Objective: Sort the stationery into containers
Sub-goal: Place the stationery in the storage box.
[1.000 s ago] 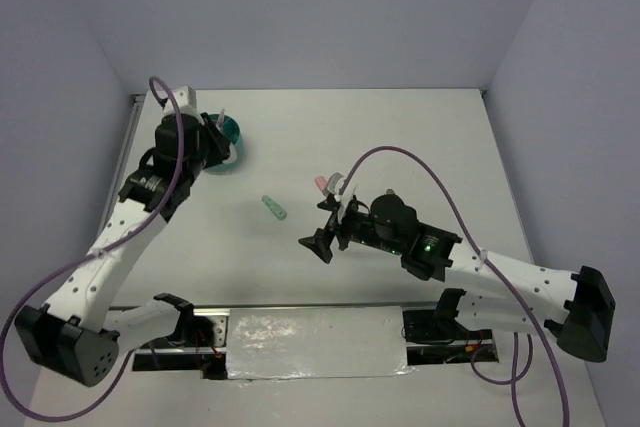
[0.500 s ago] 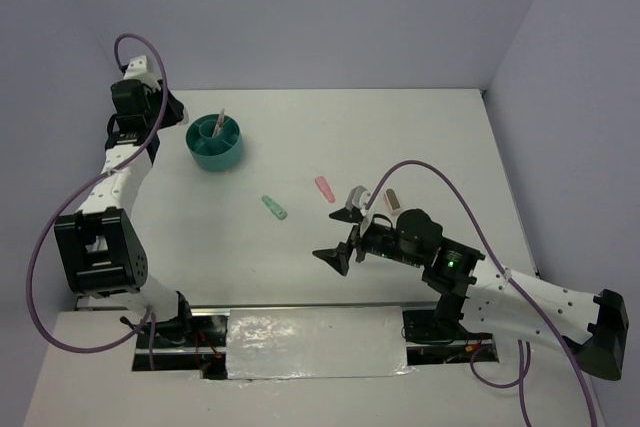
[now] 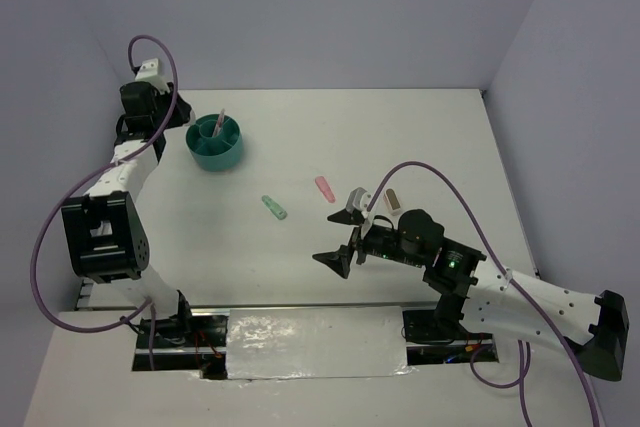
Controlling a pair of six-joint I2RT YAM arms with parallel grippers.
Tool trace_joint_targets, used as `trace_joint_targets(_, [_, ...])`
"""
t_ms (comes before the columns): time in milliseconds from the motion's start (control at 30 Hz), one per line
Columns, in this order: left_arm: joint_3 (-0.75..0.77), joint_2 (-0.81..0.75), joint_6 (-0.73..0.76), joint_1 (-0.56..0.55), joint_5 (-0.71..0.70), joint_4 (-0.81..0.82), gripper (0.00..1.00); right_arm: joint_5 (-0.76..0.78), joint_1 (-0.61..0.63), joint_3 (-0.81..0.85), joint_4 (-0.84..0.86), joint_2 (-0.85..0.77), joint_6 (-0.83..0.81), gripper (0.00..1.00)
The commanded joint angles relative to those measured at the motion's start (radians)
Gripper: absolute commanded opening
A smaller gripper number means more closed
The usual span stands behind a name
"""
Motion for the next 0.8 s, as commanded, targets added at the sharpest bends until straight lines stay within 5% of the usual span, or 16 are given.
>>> trace_joint_targets(0, [0.035,0.028,0.028,0.003,-0.005,0.043,0.05,-0.008,0.001,-0.011,0.041,-0.009,0.005,1.00])
trace_joint_targets(767, [0.003,0.103,0.045,0.003,-0.028,0.032,0.21,-0.006,0.001,-0.011,0.039,-0.002,0.005,1.00])
